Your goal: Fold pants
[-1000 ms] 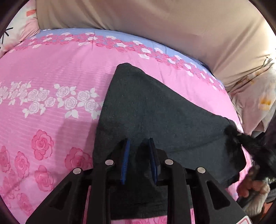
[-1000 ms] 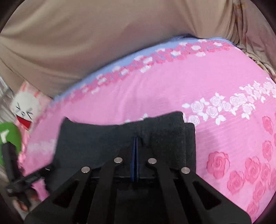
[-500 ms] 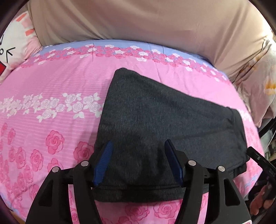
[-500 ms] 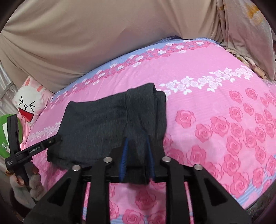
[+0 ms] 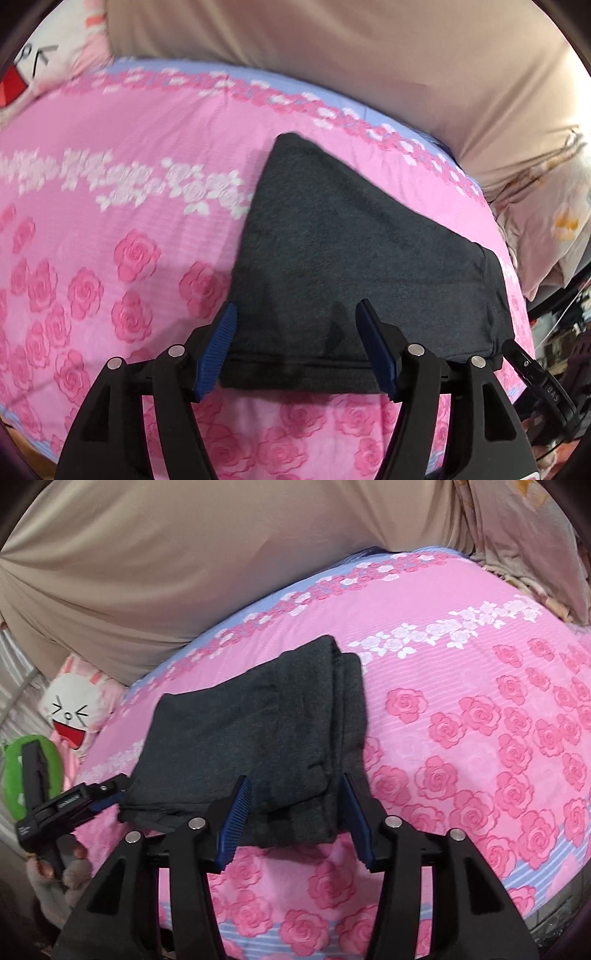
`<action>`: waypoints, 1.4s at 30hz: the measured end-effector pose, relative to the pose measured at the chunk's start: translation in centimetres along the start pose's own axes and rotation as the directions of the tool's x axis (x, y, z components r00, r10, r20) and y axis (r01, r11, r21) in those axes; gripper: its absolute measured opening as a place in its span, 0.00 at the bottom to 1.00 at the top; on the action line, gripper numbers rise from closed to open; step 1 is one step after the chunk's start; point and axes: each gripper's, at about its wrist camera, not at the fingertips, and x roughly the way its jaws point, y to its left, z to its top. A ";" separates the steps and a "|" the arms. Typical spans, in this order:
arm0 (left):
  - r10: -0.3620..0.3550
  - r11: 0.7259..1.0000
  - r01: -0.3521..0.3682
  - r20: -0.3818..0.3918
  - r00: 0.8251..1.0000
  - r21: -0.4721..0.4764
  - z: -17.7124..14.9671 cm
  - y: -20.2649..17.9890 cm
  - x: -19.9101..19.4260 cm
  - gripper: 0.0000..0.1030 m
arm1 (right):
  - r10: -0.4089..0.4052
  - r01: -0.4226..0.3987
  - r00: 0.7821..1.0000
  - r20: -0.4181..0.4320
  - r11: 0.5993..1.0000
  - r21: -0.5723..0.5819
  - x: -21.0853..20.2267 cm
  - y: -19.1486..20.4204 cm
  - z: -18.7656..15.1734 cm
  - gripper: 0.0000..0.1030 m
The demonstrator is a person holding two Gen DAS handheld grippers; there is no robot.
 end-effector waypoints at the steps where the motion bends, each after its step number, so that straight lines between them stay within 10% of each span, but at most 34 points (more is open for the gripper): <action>1: 0.008 1.000 -0.008 -0.003 1.000 0.001 -0.1 0.2 0.3 0.61 | -0.007 0.007 1.000 -0.006 1.000 -0.010 0.4 0.2 0.0 0.47; 3: 0.013 1.000 -0.013 -0.004 1.000 -0.002 -0.2 0.5 0.9 0.57 | -0.034 0.034 0.999 -0.009 0.999 -0.042 1.4 0.6 -0.1 0.38; 6: 0.001 1.000 -0.001 0.013 1.000 -0.002 -0.1 0.7 0.6 0.11 | -0.034 0.036 0.999 0.029 0.995 -0.089 0.5 1.9 0.7 0.17; 9: -0.031 1.000 0.031 0.039 0.999 0.001 0.3 0.5 -1.1 0.11 | -0.016 0.032 0.994 0.105 0.988 -0.149 -2.2 3.5 1.8 0.17; 13: -0.067 0.997 0.066 -0.020 0.998 -0.044 0.1 1.5 -0.4 0.43 | -0.189 0.187 0.982 -0.013 0.978 -0.094 0.9 0.0 1.0 0.41; 17: -0.203 0.961 0.201 0.011 0.979 -0.190 0.8 4.0 -0.8 0.74 | -0.039 0.039 0.999 -0.009 0.997 0.073 0.0 -2.0 0.9 0.62; 22: -0.249 0.948 0.238 -0.024 0.968 -0.213 1.5 3.9 1.7 0.75 | 0.067 -0.057 0.996 -0.059 0.985 0.163 2.6 -2.7 1.6 0.75; 24: -0.267 0.948 0.254 -0.045 0.963 -0.190 1.6 3.1 2.2 0.72 | 0.042 -0.035 0.998 -0.042 0.989 0.142 3.5 -2.5 1.9 0.60; 26: -0.303 0.940 0.282 -0.090 0.949 -0.195 1.8 2.5 3.3 0.23 | 0.077 -0.068 0.996 -0.052 0.984 0.164 4.3 -2.4 2.1 0.32; 29: -0.309 0.935 0.288 -0.075 0.948 -0.208 1.9 2.4 2.9 0.12 | 0.061 -0.057 0.998 -0.025 0.988 0.140 3.2 -1.4 2.1 0.27; 42: -0.443 0.896 0.438 0.087 0.892 0.072 1.0 -0.3 -15.5 0.09 | 0.228 -0.208 0.963 0.145 0.967 -0.145 -11.0 7.9 2.0 0.26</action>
